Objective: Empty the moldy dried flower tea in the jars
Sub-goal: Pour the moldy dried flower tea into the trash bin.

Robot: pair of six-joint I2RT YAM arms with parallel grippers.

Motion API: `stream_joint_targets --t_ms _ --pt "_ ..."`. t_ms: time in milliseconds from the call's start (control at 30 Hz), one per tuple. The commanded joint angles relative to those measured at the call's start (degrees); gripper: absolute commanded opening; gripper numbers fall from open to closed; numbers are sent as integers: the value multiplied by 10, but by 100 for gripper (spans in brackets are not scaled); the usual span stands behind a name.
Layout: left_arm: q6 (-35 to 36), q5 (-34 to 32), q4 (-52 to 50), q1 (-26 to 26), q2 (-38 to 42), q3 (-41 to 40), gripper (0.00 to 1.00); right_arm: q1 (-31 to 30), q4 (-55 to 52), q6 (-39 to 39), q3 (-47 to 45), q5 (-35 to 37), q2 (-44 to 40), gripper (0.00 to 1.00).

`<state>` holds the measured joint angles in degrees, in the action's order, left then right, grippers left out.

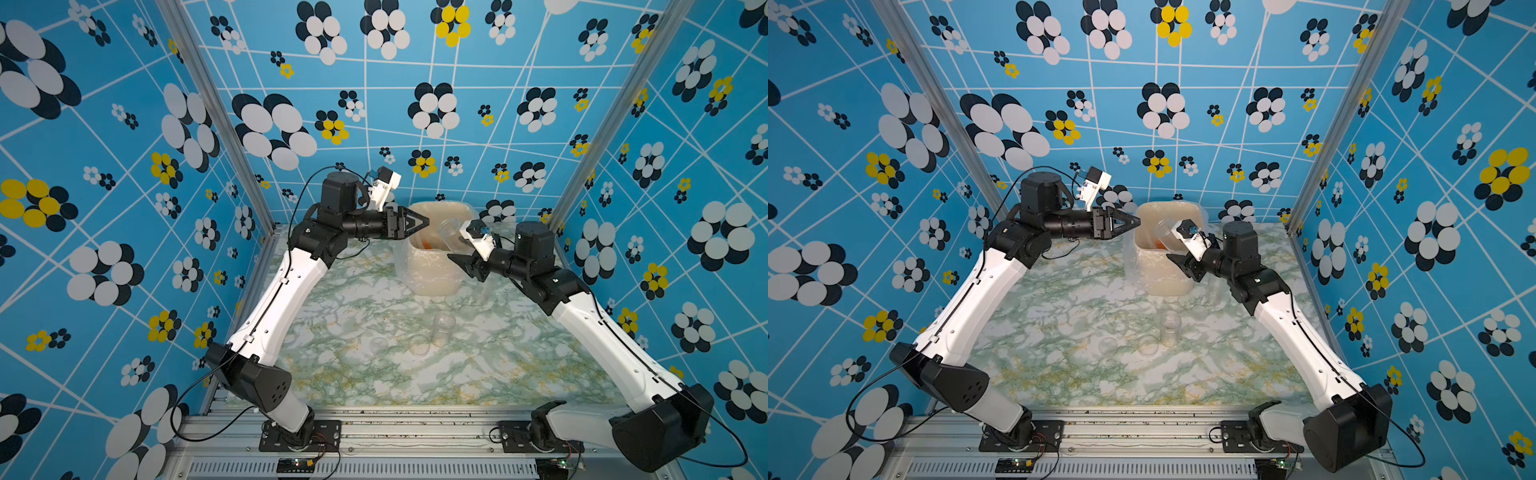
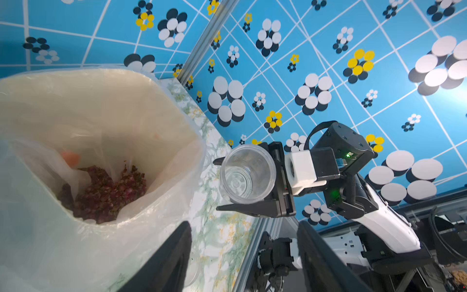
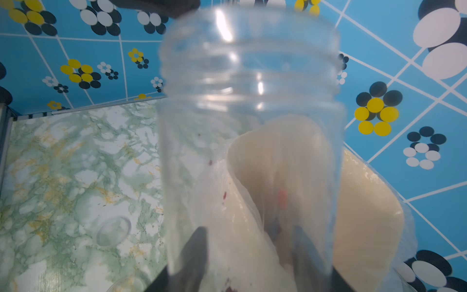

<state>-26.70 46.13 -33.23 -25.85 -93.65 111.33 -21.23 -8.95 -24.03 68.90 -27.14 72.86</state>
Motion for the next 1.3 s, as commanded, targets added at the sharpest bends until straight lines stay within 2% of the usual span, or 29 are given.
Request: stream_joint_targets --t_ms 0,167,333,733,967,1267 --pt "101 -33 -194 -30 -45 92 67 2 100 43 -27 -54 -22 0" --pt "144 -69 -311 -56 -118 214 65 3 127 47 -53 -75 -25 0" --pt "147 -82 -341 -55 -150 268 62 2 135 32 -72 -93 -32 0" --pt "126 -64 -328 -43 -159 289 60 2 157 9 -102 -132 -39 0" --pt "126 -74 -332 -47 -170 292 57 3 175 10 -104 -152 -37 0" --pt "135 -78 -365 -53 -204 342 44 1 164 0 -91 -150 -33 0"
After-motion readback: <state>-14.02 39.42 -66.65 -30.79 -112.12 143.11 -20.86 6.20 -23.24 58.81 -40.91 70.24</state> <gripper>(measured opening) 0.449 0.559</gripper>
